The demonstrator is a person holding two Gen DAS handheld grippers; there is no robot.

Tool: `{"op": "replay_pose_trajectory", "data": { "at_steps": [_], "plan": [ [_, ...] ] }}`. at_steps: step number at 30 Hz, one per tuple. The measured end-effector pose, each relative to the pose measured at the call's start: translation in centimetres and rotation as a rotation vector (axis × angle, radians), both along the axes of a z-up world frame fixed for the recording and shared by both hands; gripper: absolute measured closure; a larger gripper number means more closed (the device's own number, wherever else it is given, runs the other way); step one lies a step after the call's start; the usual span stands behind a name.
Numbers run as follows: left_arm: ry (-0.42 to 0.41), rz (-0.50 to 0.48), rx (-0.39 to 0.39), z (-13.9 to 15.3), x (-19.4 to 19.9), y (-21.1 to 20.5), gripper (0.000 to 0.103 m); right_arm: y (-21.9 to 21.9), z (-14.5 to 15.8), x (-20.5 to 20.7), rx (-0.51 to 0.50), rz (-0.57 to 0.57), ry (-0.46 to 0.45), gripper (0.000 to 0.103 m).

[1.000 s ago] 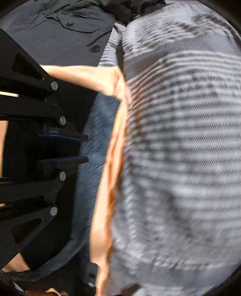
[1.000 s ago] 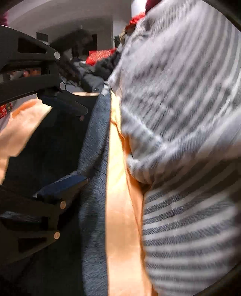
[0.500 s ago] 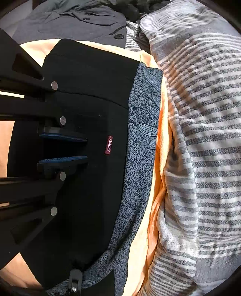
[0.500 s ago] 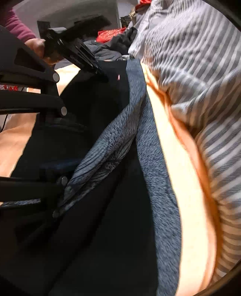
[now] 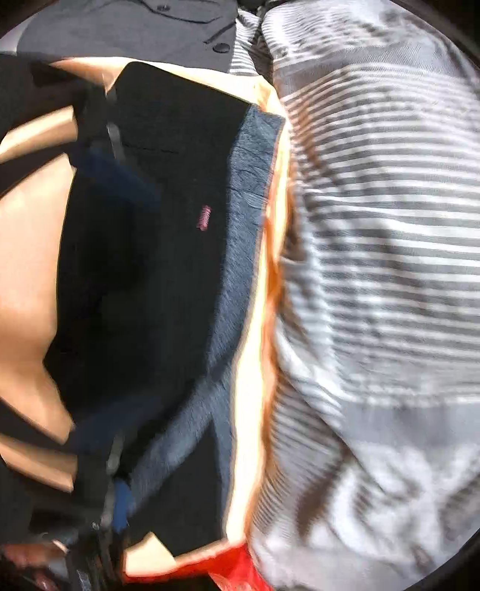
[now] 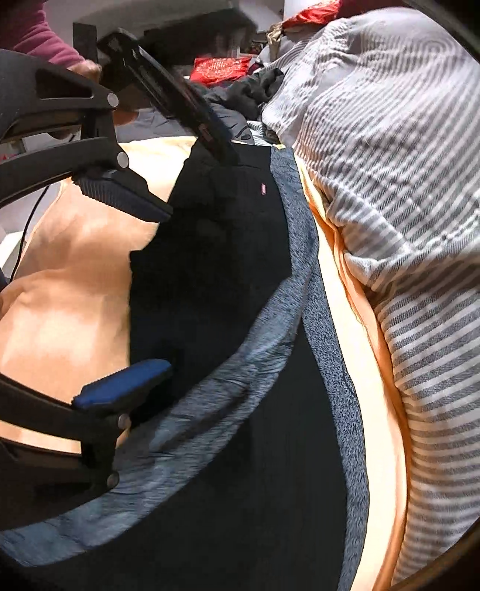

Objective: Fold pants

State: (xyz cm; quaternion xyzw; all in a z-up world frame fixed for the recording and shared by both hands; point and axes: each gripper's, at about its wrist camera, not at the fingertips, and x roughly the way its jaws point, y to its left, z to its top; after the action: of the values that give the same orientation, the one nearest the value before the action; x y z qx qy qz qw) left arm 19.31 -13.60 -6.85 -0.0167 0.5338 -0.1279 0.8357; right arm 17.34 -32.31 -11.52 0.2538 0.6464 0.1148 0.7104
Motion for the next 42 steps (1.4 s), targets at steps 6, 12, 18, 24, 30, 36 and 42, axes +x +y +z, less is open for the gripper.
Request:
{"op": "replay_pose_trajectory", "data": {
  "at_steps": [6,12,18,24,30,36,42],
  "plan": [
    [0.006,-0.084,-0.072,2.4,-2.8,-1.1,0.0,-0.1,2.3,-3.2,-0.031,-0.044,-0.045,0.02],
    [0.073,-0.112,-0.03,0.5,-5.5,-0.9,0.0,-1.8,3.8,-8.6,-0.06,-0.135,-0.048,0.02],
    [0.126,-0.202,-0.023,-0.3,-10.0,-2.5,0.0,-5.2,3.5,-16.1,-0.086,-0.295,0.002,0.02],
    [0.18,-0.272,-0.02,-1.5,-12.6,-4.6,0.0,-10.8,2.5,-23.1,-0.138,-0.477,0.089,0.02],
    [0.189,-0.343,0.017,-2.0,-13.5,-9.9,0.0,-18.3,2.0,-28.1,-0.22,-0.616,0.127,0.02],
    [0.203,-0.344,0.067,-3.3,-13.3,-16.9,0.001,-24.3,0.3,-29.7,-0.213,-0.623,0.139,0.02],
    [0.244,-0.344,0.117,-4.9,-13.5,-21.4,0.001,-25.9,-1.3,-28.6,-0.115,-0.519,0.122,0.036]
  ]
}}
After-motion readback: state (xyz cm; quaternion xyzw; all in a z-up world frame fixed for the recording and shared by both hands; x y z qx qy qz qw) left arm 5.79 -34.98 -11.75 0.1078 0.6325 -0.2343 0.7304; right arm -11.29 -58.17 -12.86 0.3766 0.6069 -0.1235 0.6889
